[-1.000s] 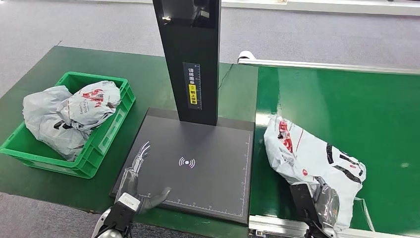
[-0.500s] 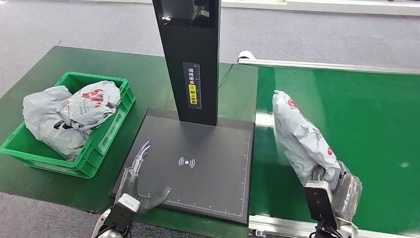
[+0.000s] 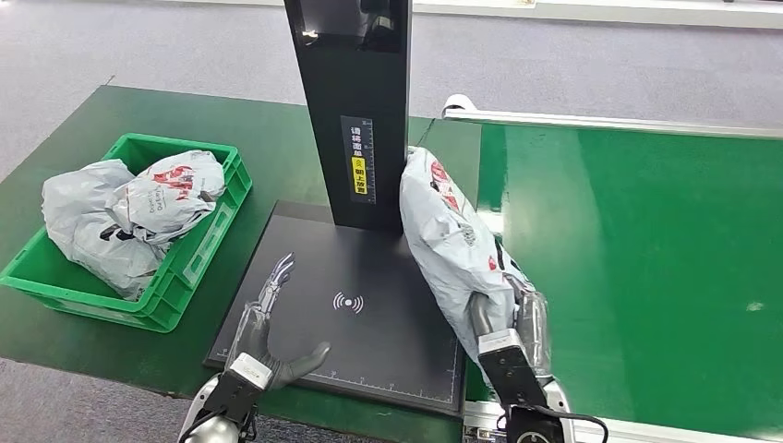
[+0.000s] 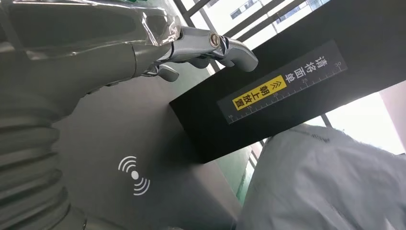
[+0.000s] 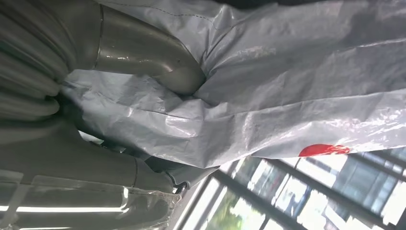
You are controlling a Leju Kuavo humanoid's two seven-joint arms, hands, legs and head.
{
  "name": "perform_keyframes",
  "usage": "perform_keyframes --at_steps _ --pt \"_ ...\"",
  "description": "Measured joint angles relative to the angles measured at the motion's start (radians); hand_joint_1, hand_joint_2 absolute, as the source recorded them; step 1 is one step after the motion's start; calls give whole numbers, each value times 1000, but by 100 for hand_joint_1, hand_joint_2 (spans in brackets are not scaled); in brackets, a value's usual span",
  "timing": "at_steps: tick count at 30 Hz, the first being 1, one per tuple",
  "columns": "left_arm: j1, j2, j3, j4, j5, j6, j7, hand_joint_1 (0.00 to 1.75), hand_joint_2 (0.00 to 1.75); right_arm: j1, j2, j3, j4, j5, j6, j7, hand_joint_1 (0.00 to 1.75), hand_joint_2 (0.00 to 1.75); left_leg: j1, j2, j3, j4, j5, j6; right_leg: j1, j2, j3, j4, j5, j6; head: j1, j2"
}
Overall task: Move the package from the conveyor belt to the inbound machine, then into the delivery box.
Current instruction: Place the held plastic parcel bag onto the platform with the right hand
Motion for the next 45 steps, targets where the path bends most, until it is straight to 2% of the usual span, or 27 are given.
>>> perform_keyframes --at_steps 6,12,30,39,45 --pt "-20 1 -16 20 15 6 -3 0 175 -39 12 86 95 -92 72 -12 175 175 0 0 0 0 0 0 0 0 0 0 0 0 0 0" --pt "-39 2 -29 43 21 14 -6 0 175 -67 33 142 185 -121 103 -15 175 175 0 0 0 0 0 0 0 0 0 0 0 0 0 0" --pt "-50 4 -35 63 23 15 -6 0 175 -86 38 167 254 -139 115 -21 175 175 0 0 0 0 0 0 0 0 0 0 0 0 0 0" --pt "-96 3 -54 104 32 15 -7 0 175 -146 38 210 362 -195 143 -60 175 175 0 0 0 0 0 0 0 0 0 0 0 0 0 0" --pt "-126 10 -49 142 39 106 -20 0 175 -178 38 257 420 -221 168 -77 175 175 0 0 0 0 0 0 0 0 -1 0 0 0 0 0"
